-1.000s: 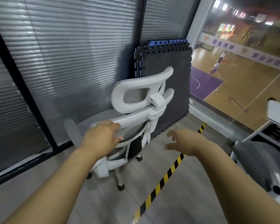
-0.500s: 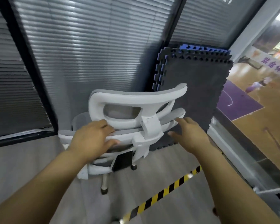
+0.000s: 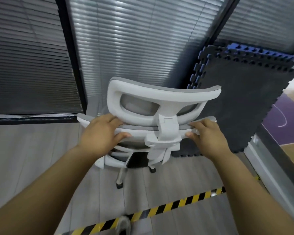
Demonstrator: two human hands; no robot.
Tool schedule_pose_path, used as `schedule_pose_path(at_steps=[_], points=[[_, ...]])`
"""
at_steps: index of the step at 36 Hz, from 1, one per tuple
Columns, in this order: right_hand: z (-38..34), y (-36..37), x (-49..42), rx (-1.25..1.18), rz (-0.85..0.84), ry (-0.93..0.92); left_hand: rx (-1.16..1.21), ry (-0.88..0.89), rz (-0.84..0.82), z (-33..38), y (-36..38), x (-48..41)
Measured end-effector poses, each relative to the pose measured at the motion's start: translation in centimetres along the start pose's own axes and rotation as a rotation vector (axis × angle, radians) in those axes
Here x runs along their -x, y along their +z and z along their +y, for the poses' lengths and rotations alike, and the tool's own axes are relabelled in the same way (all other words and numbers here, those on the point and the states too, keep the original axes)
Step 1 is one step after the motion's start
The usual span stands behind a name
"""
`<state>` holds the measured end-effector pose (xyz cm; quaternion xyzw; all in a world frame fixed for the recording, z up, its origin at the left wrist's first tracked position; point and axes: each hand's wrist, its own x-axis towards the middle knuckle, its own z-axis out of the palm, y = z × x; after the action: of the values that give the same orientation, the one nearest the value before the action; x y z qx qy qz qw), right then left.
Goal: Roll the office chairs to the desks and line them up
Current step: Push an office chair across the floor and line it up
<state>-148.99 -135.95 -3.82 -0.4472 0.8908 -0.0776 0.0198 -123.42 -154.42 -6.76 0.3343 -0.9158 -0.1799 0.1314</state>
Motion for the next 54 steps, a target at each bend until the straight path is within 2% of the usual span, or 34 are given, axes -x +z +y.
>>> schedule_pose_path(at_steps=[13,22,32,43,54], points=[[-9.7,0.9,5.8,0.114,-0.045,-0.049,0.036,-0.021,0.062,-7.8,-3.9,6.3],[-19.0,2.6,9.4,0.149,0.013,-0.217,0.034,-0.058,0.110,-15.6,-7.9,12.6],[-30.7,4.0,10.9,0.191,-0.030,-0.394,0.014,-0.190,0.231,-23.9,-12.3,22.0],[-44.4,6.8,10.3,0.098,-0.053,-0.627,-0.020,-0.456,0.423,-31.5,-16.2,32.9],[-60.2,9.4,9.9,0.004,-0.148,-0.931,-0.154,-0.848,0.605,-35.1,-19.2,43.2]])
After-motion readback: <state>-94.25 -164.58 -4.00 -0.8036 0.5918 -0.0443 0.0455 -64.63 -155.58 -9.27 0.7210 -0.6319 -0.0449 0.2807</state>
